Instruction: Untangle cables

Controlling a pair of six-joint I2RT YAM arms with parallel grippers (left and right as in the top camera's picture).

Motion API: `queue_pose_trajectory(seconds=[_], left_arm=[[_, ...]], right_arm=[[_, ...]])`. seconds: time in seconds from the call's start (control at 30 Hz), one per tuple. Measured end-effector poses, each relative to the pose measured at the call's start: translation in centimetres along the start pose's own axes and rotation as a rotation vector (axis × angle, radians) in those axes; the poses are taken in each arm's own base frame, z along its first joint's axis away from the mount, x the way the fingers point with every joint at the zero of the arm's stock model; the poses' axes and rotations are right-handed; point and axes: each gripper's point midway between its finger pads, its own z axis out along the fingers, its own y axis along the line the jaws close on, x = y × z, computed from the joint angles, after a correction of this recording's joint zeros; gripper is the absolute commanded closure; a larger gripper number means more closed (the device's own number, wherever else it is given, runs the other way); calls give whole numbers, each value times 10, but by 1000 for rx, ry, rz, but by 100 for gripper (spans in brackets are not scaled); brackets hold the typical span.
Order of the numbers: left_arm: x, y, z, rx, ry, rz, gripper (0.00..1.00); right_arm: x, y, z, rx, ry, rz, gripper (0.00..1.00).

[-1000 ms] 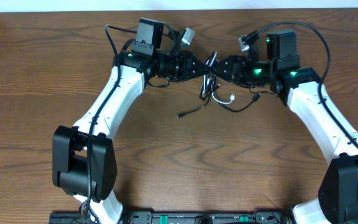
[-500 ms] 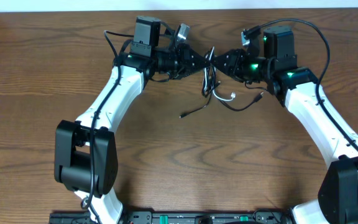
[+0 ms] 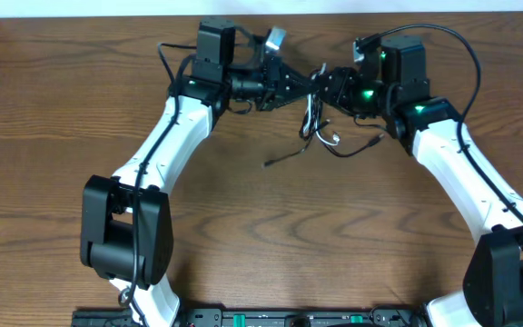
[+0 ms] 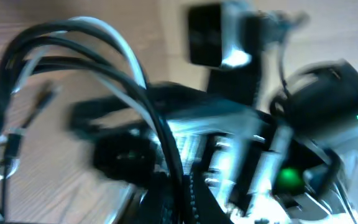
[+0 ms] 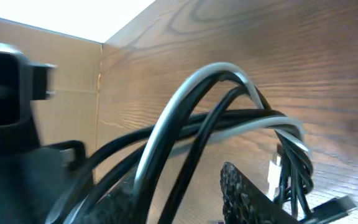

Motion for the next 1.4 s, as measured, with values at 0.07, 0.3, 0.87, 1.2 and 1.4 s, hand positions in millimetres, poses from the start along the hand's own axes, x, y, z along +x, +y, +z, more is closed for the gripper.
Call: queue_pose_trajectory(seconds=[0.07, 0.3, 0.87, 1.2, 1.4], left_arm=[[2, -7, 1, 29, 18, 36, 93], [6, -13, 1, 58, 44, 54, 92], [-3, 63, -65, -205, -92, -56, 93], [29, 94, -75, -400, -3, 37, 93], [37, 109, -82, -498, 40, 110, 93]], right_arm=[[-1, 1, 0, -4, -5, -1, 66], [2, 4, 2, -9, 3, 4, 92], [-38, 8, -72, -268, 25, 32, 99], [-58, 26, -142, -501, 62, 19, 99], [-73, -7, -166, -462, -2, 89, 99]])
